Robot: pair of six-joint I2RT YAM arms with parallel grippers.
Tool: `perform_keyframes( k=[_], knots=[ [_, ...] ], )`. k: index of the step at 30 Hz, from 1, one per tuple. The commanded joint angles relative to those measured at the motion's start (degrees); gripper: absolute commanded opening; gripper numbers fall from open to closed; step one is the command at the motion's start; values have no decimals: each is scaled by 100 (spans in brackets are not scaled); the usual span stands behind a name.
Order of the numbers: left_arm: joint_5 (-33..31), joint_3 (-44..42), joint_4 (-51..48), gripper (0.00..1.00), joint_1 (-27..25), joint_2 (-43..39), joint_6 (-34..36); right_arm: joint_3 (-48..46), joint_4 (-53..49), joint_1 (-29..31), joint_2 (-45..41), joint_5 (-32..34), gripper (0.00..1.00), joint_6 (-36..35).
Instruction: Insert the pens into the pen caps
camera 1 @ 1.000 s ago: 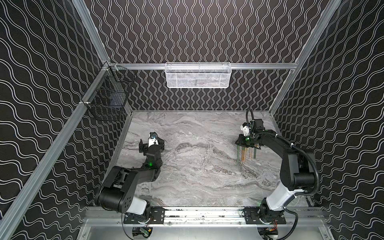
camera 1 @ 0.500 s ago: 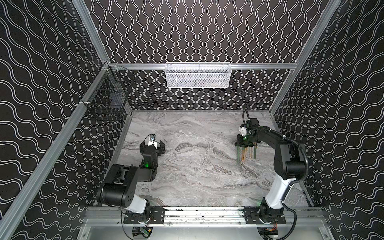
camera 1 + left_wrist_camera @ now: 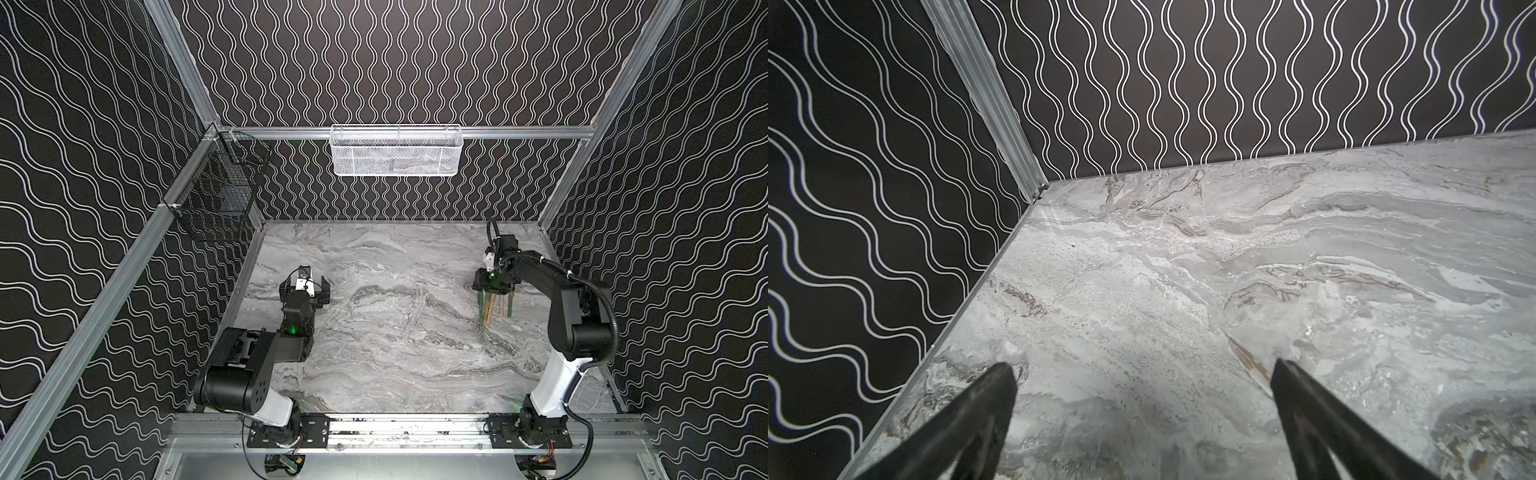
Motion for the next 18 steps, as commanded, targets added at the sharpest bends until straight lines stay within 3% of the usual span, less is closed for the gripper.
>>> perform_keyframes(
  k=[1, 6, 10, 18],
  knots=[
    [36, 52, 185, 99, 10, 12, -33, -90, -43, 155, -469, 130, 58, -16],
    [34, 51, 186, 99, 10, 8, -34, -613, 1, 308, -935, -501, 63, 38],
    [34, 48, 181, 99, 10, 8, -32, -1088, 120, 485, -949, -642, 64, 48],
    [35, 52, 185, 99, 11, 8, -29, -1580, 357, 533, -625, -382, 65, 93]
  ],
)
